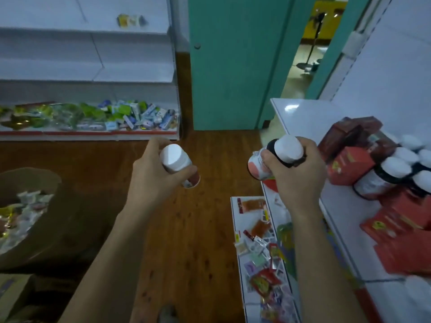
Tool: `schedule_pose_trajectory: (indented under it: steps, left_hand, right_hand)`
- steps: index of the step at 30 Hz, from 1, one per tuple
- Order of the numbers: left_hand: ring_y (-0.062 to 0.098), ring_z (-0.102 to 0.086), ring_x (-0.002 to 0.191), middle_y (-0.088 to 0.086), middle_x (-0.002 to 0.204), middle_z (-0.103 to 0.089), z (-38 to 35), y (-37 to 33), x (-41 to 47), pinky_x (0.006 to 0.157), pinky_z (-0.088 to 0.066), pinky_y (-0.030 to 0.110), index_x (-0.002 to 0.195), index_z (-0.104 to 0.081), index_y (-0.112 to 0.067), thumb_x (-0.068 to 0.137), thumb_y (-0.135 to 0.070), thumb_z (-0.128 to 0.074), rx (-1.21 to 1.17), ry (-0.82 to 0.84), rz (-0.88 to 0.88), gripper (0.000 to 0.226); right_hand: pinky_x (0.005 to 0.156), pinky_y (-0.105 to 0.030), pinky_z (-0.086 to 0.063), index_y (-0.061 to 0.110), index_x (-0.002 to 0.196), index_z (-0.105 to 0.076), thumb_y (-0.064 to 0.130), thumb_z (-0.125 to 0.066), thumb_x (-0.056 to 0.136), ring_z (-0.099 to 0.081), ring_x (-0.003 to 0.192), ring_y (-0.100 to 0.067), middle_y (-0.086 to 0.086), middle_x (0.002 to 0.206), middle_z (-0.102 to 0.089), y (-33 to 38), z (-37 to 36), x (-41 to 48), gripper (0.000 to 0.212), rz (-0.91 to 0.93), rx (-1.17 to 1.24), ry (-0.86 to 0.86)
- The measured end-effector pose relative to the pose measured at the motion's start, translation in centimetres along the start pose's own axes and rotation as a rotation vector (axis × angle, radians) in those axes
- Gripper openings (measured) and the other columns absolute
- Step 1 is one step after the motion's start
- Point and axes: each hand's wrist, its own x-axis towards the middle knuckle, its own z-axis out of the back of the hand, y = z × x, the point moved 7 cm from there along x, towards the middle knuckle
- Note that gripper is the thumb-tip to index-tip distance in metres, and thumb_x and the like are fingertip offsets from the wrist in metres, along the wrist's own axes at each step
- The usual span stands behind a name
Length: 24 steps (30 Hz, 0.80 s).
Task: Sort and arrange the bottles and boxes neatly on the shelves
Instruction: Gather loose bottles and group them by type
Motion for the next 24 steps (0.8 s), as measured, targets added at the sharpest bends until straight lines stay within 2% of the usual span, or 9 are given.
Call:
schedule_pose_trajectory:
  steps: [3, 7, 9, 12, 14, 17, 20, 22, 24]
  left_hand:
    - [0.004, -0.061, 0.1, -0.019, 0.113, -0.059, -4.6, -0.6, 4.8, 0.074, -0.052, 0.018, 0.127, -0.049, -0.034, 0.065, -0.058, -0.08, -0.172, -0.011, 0.046, 0.073]
    - [-0.012, -0.062, 0.096, -0.026, 0.103, -0.066, -11.3, -1.5, 12.0, 0.074, -0.049, 0.016, 0.121, -0.057, -0.035, 0.077, -0.056, -0.074, -0.498, 0.0, 0.077, 0.052]
    - [-0.007, -0.064, 0.097, -0.02, 0.105, -0.067, -15.1, -2.3, 16.0, 0.076, -0.05, 0.021, 0.121, -0.058, -0.036, 0.076, -0.064, -0.074, -0.566, 0.049, 0.067, 0.055]
    - [0.008, -0.065, 0.104, -0.015, 0.108, -0.067, -21.4, -4.3, 22.5, 0.082, -0.056, 0.034, 0.119, -0.057, -0.037, 0.072, -0.069, -0.072, -0.615, 0.187, 0.009, 0.059]
    - [0.011, -0.065, 0.102, -0.012, 0.107, -0.066, -25.3, -6.4, 26.8, 0.085, -0.057, 0.038, 0.113, -0.056, -0.041, 0.07, -0.067, -0.077, -0.608, 0.309, -0.058, 0.054]
    - [0.003, -0.066, 0.091, -0.017, 0.099, -0.067, -30.6, -9.5, 32.3, 0.079, -0.056, 0.035, 0.102, -0.056, -0.049, 0.065, -0.065, -0.078, -0.6, 0.45, -0.148, 0.046]
    - [0.003, -0.066, 0.083, -0.015, 0.095, -0.069, -36.6, -12.6, 35.5, 0.066, -0.054, 0.027, 0.104, -0.059, -0.039, 0.066, -0.06, -0.083, -0.589, 0.628, -0.221, 0.049]
    - [0.004, -0.067, 0.081, -0.014, 0.094, -0.07, -41.1, -14.7, 35.8, 0.063, -0.054, 0.025, 0.108, -0.06, -0.032, 0.066, -0.054, -0.087, -0.594, 0.765, -0.248, 0.055]
    - [0.001, -0.067, 0.082, -0.019, 0.096, -0.069, -45.3, -16.7, 34.7, 0.066, -0.054, 0.022, 0.111, -0.059, -0.03, 0.064, -0.043, -0.093, -0.6, 0.892, -0.284, 0.06]
  right_hand:
    - [0.08, -0.023, -0.053, 0.03, 0.113, -0.06, 0.042, -0.087, 0.072, -0.059, 0.097, 0.0, 0.008, 0.111, -0.063, -2.4, 0.6, 3.4, 0.051, -0.037, -0.032, -0.041]
    - [0.081, -0.029, -0.054, 0.034, 0.113, -0.058, 0.043, -0.087, 0.072, -0.059, 0.099, -0.003, 0.009, 0.111, -0.062, -5.1, -0.1, 7.8, 0.051, -0.084, -0.067, -0.057]
    - [0.081, -0.028, -0.054, 0.036, 0.112, -0.057, 0.044, -0.087, 0.071, -0.058, 0.1, -0.002, 0.012, 0.11, -0.061, -6.0, -0.9, 10.4, 0.051, -0.093, -0.079, -0.074]
    - [0.078, -0.022, -0.051, 0.037, 0.112, -0.055, 0.043, -0.086, 0.07, -0.057, 0.099, -0.003, 0.013, 0.109, -0.06, -6.8, -2.0, 15.4, 0.052, -0.089, -0.115, -0.129]
    - [0.074, -0.02, -0.048, 0.036, 0.112, -0.053, 0.043, -0.086, 0.07, -0.057, 0.096, -0.006, 0.01, 0.108, -0.059, -7.2, -2.2, 19.0, 0.053, -0.115, -0.181, -0.178]
    - [0.073, -0.028, -0.051, 0.037, 0.112, -0.051, 0.044, -0.084, 0.072, -0.059, 0.092, -0.011, 0.008, 0.106, -0.059, -7.5, -1.2, 24.2, 0.052, -0.185, -0.269, -0.217]
    - [0.067, -0.032, -0.05, 0.032, 0.113, -0.05, 0.042, -0.079, 0.076, -0.058, 0.089, -0.016, 0.009, 0.097, -0.058, -7.7, 1.2, 28.7, 0.049, -0.252, -0.473, -0.227]
    - [0.058, -0.029, -0.043, 0.028, 0.114, -0.048, 0.04, -0.076, 0.079, -0.054, 0.083, -0.017, 0.013, 0.088, -0.052, -8.5, 3.1, 31.0, 0.047, -0.345, -0.669, -0.177]
    - [0.054, -0.027, -0.035, 0.022, 0.113, -0.048, 0.034, -0.075, 0.08, -0.052, 0.077, -0.018, 0.007, 0.088, -0.053, -10.2, 4.9, 32.7, 0.045, -0.474, -0.856, -0.088]
